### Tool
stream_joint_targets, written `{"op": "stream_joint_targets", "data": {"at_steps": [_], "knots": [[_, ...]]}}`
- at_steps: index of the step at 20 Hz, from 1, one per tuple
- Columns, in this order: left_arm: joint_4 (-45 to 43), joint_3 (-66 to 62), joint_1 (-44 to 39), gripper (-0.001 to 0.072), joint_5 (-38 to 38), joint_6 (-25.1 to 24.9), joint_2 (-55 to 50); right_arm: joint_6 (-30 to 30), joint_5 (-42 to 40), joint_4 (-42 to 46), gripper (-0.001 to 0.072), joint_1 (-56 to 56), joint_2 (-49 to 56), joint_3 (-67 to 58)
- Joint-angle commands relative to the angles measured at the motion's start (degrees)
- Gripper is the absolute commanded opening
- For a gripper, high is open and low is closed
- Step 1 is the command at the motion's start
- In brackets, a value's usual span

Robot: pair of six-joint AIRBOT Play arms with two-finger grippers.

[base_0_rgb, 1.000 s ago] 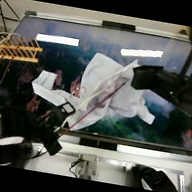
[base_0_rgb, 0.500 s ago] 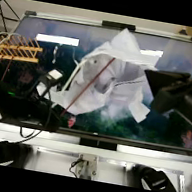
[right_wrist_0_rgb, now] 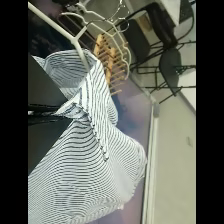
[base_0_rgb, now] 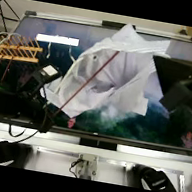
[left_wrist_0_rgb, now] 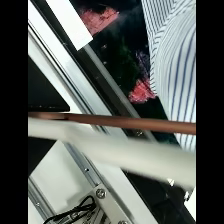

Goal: Fold the shirts.

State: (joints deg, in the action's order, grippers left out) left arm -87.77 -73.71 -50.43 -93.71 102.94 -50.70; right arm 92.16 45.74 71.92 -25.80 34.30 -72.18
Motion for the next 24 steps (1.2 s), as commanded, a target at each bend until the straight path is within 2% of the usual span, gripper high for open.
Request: {"op": "stream_joint_targets", "data": {"at_steps": [1, 3, 8, 13, 16, 20, 24], "knots": [[7.0, -0.1, 0.0, 0.0053, -1.5, -2.0, -0.5, -0.1, -1.7, -0.9, 0.008, 0.0, 1.3, 0.0], [10.4, -0.1, 0.0, 0.0054, -1.7, -2.3, -1.9, -0.4, -2.4, -1.8, 0.008, 0.0, 2.3, 0.0], [9.4, 4.7, 0.2, 0.0053, 0.3, -5.3, -4.9, -1.4, -6.9, -5.7, 0.008, 0.0, 2.9, 0.0], [9.6, 7.4, 1.4, 0.0053, 16.6, -4.3, -9.8, -1.6, -3.4, -14.7, 0.008, 0.0, 5.7, 0.0], [10.2, 7.4, 2.6, 0.0053, 21.7, -5.1, -10.7, -2.4, 0.7, -17.9, 0.008, 0.0, 7.5, 0.0], [10.3, 7.4, 6.6, 0.0054, 22.0, -5.8, -10.7, -3.2, 3.4, -21.7, 0.008, 0.0, 8.4, 0.0], [10.2, 7.4, 10.4, 0.0053, 21.4, -5.9, -9.6, -3.1, 6.7, -21.7, 0.008, 0.0, 8.4, 0.0]]}}
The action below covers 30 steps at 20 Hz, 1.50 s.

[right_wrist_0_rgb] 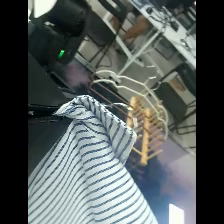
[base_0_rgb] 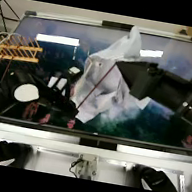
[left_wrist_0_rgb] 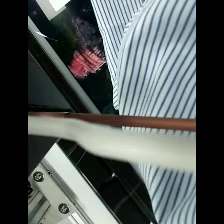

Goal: Fold the shirts.

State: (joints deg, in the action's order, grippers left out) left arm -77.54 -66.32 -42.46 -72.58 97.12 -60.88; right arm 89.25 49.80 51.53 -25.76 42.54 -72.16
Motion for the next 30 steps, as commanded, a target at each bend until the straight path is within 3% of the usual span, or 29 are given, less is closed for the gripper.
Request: {"op": "stream_joint_targets", "data": {"at_steps": [1, 6, 9, 13, 20, 26, 30], "knots": [[0.0, 0.0, 3.1, 0.0053, -0.6, -0.1, 1.3, -0.3, 2.5, -1.3, 0.008, -0.1, 0.2, 0.0], [-0.9, 0.0, 5.8, 0.0053, -4.4, -0.2, 7.0, -0.2, -1.9, 0.2, 0.008, -0.1, 0.2, 0.0], [-0.9, 0.1, 5.2, 0.0053, -9.9, -1.5, 7.5, -0.9, -10.9, 0.1, 0.008, -0.1, 0.2, 0.0], [-0.9, 0.1, 2.4, 0.0053, -10.6, -3.0, 7.6, -1.9, -21.5, -0.2, 0.008, -0.1, 0.2, 0.0], [-3.5, 0.1, 1.4, 0.0053, -17.0, -3.0, 11.9, -1.9, -19.9, 4.7, 0.008, 0.0, 0.2, 0.0], [1.1, 0.1, 1.3, 0.0053, -21.0, -12.5, 16.4, -0.8, -19.7, 8.6, 0.008, 0.0, 1.1, 0.0], [1.5, 0.8, 1.4, 0.0052, -19.5, -12.9, 13.7, -1.9, -19.8, 4.1, 0.008, -0.1, 1.4, 0.0]]}}
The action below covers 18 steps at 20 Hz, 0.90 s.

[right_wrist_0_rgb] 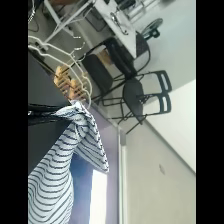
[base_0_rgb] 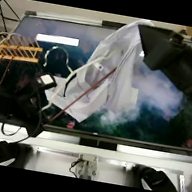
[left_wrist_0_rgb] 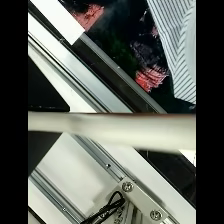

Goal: Fold the shirts.

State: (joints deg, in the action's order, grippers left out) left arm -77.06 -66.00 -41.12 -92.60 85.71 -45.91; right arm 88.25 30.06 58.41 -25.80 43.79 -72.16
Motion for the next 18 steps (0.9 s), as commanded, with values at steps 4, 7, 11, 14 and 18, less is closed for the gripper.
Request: {"op": "stream_joint_targets", "data": {"at_steps": [4, 7, 11, 14, 18], "knots": [[-1.2, 1.7, 0.0, 0.0052, 11.9, 4.7, -8.4, -7.8, 1.7, -13.6, 0.008, 0.0, -2.0, 0.0], [-1.1, 1.4, 0.0, 0.0053, 18.6, 4.5, -13.5, -6.8, 4.9, -14.3, 0.008, 0.0, -4.1, 0.0], [0.8, -0.2, 0.0, 0.0053, 25.6, 3.9, -16.9, -5.2, 14.4, -17.2, 0.008, 0.0, -3.1, 0.0], [0.8, -2.5, 0.0, 0.0053, 27.8, 3.9, -17.0, -3.5, 24.2, -18.9, 0.008, 0.0, -0.7, 0.0], [0.8, -3.6, 0.0, 0.0053, 28.0, 3.9, -17.0, -3.2, 27.1, -18.1, 0.0122, 0.0, 2.9, 0.0]]}}
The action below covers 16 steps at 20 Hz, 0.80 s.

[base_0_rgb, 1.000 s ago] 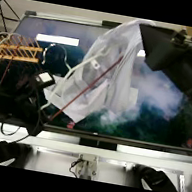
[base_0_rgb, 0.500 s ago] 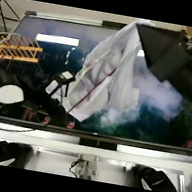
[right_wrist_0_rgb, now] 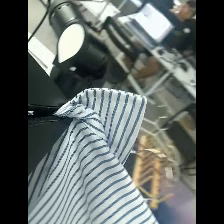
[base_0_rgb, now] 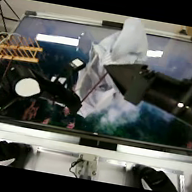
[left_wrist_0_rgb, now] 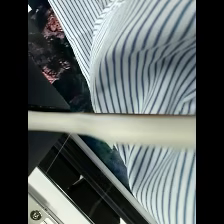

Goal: Fold the shirts.

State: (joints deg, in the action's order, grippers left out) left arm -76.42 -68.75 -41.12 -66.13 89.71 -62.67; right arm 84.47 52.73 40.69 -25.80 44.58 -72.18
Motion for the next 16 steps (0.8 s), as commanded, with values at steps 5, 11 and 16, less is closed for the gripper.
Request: {"op": "stream_joint_targets", "data": {"at_steps": [5, 11, 16], "knots": [[-1.8, -0.9, 0.0, 0.0053, -1.6, -0.7, 0.3, -0.1, 1.8, 5.8, 0.0627, 0.0, 0.5, 0.0], [-3.3, -0.9, 0.0, 0.0053, -3.8, -0.7, 1.1, 26.1, 7.0, 55.4, 0.0625, 0.0, -7.5, 0.0], [-4.2, -0.9, 0.0, 0.0053, -4.0, -2.1, 1.4, 25.0, 26.2, 75.5, 0.0609, 0.0, -2.9, 0.0]]}}
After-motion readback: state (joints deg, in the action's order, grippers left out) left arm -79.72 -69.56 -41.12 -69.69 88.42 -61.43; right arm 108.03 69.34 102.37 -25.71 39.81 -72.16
